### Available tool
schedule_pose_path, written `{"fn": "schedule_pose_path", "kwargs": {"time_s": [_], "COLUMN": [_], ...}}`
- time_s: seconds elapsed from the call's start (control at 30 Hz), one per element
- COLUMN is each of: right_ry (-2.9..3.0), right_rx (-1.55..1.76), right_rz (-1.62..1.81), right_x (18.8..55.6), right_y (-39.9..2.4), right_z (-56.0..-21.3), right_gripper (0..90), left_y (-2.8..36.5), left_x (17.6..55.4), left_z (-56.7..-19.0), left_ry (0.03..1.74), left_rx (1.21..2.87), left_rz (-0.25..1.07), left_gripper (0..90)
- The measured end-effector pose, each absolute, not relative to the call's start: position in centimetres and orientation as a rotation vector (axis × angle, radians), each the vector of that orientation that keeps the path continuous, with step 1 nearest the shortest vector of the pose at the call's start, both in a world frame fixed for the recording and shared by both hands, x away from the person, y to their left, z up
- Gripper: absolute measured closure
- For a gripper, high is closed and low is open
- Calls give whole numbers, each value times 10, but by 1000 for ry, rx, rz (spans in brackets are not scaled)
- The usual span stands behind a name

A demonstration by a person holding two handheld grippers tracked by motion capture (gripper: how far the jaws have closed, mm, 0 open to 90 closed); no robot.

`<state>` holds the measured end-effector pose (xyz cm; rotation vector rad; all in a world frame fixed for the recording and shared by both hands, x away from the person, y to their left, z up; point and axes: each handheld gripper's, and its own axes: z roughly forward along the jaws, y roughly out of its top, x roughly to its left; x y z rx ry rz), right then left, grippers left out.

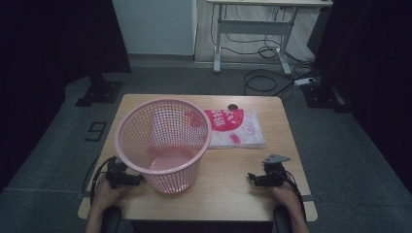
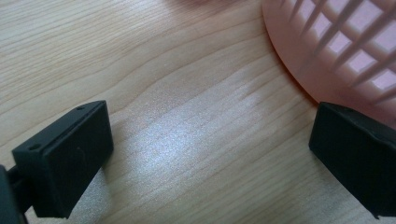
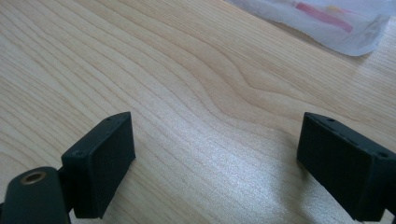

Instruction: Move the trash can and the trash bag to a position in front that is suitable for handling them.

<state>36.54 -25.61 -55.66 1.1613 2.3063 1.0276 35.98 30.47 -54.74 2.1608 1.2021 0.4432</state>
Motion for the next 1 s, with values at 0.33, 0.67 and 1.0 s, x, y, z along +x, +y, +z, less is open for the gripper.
{"fn": "schedule_pose_path", "kwargs": {"time_s": [0.33,0.67,1.0], "right_ry": [2312,2307,2306], "right_rx": [1158,1162,1215], "right_rz": [1028,1031,993], "right_x": [367,373,381], "right_y": [-255,-256,-259], "right_z": [-556,-556,-551], "right_gripper": [106,121,123], "left_y": [305,305,305], "left_x": [360,360,360], "left_z": [-547,-547,-547], "left_ry": [1202,1202,1203], "left_rx": [2161,2161,2161], "left_rz": [443,443,443], "left_gripper": [0,0,0]}}
